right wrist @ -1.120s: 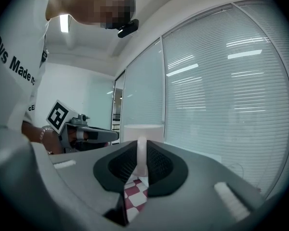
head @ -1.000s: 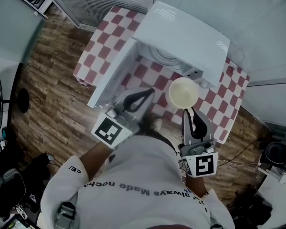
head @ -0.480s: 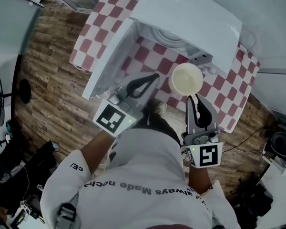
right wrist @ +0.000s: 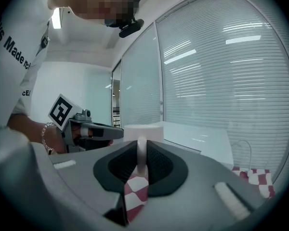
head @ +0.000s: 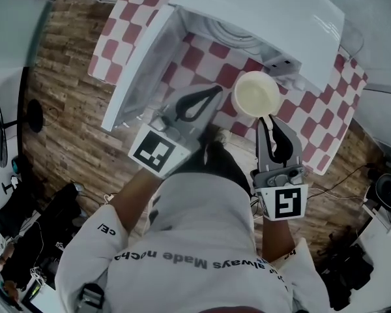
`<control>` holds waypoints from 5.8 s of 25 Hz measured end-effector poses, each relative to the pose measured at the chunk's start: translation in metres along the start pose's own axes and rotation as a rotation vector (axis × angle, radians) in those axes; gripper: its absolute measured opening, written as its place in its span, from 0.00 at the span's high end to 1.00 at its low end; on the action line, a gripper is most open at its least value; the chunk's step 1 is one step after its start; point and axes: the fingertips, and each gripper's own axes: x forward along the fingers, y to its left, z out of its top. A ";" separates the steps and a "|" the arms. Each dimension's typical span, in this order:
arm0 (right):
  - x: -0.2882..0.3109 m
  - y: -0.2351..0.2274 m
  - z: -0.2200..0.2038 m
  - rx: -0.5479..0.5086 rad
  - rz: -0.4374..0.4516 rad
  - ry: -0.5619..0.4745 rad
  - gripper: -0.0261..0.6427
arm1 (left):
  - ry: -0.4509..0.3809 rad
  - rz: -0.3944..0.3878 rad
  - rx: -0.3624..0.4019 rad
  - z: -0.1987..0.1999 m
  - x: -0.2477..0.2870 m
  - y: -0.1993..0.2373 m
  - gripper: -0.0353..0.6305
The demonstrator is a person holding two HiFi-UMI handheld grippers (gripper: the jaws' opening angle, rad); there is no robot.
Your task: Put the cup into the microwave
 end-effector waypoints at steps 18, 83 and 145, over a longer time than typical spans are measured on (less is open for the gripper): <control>0.064 -0.032 -0.084 0.044 -0.031 0.038 0.90 | 0.039 0.071 -0.012 -0.071 0.039 0.050 0.94; 0.244 -0.131 -0.174 0.049 -0.242 0.044 0.89 | 0.090 0.170 0.069 -0.156 0.152 0.179 0.94; -0.055 -0.011 0.164 -0.069 0.016 -0.125 0.89 | -0.114 0.096 0.117 0.137 -0.041 -0.062 0.94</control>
